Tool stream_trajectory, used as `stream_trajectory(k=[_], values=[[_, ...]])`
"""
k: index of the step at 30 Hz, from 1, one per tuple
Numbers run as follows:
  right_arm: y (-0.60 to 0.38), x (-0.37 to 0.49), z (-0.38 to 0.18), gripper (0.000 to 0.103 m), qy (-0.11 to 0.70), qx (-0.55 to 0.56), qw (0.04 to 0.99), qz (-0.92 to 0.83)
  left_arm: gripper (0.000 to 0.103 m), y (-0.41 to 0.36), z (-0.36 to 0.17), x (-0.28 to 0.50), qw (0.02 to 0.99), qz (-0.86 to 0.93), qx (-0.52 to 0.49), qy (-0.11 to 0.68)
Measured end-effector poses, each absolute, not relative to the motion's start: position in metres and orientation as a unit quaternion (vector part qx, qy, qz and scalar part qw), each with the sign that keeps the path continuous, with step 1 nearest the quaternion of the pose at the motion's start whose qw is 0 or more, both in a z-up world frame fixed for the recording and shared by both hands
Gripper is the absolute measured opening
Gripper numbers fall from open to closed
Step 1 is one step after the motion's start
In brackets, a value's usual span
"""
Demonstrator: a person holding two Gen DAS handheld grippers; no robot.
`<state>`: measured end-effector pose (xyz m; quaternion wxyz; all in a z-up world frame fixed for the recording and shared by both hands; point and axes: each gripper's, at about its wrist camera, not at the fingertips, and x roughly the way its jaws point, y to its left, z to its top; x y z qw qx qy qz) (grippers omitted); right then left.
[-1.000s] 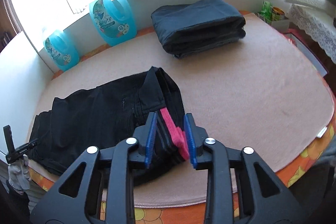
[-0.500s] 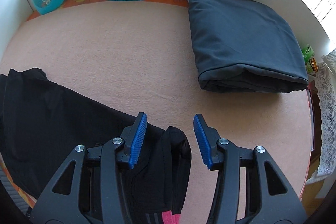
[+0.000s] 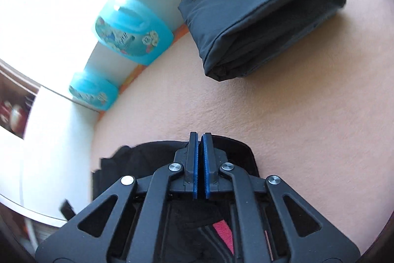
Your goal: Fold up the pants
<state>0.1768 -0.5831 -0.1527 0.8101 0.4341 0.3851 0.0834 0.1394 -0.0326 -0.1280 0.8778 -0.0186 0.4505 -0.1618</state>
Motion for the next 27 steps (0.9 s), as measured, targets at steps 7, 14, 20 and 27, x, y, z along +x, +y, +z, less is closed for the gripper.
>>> stream_trajectory(k=[7,14,20,27], values=[[-0.602,0.141,-0.157,0.003,0.378,0.417,0.826,0.036,0.035,-0.035,-0.126,0.142,0.876,-0.161,-0.014,0.453],[-0.566,0.095,-0.138,0.043,0.452,0.258,0.854,0.006,0.035,-0.037,-0.125,0.140,0.876,-0.156,-0.014,0.456],[-0.541,0.076,-0.154,0.033,0.475,0.217,0.853,0.015,0.035,-0.026,-0.110,0.132,0.886,-0.146,-0.024,0.440],[-0.530,0.056,-0.139,0.011,0.461,0.210,0.862,0.018,0.035,0.003,-0.096,0.117,0.897,-0.119,-0.028,0.426]])
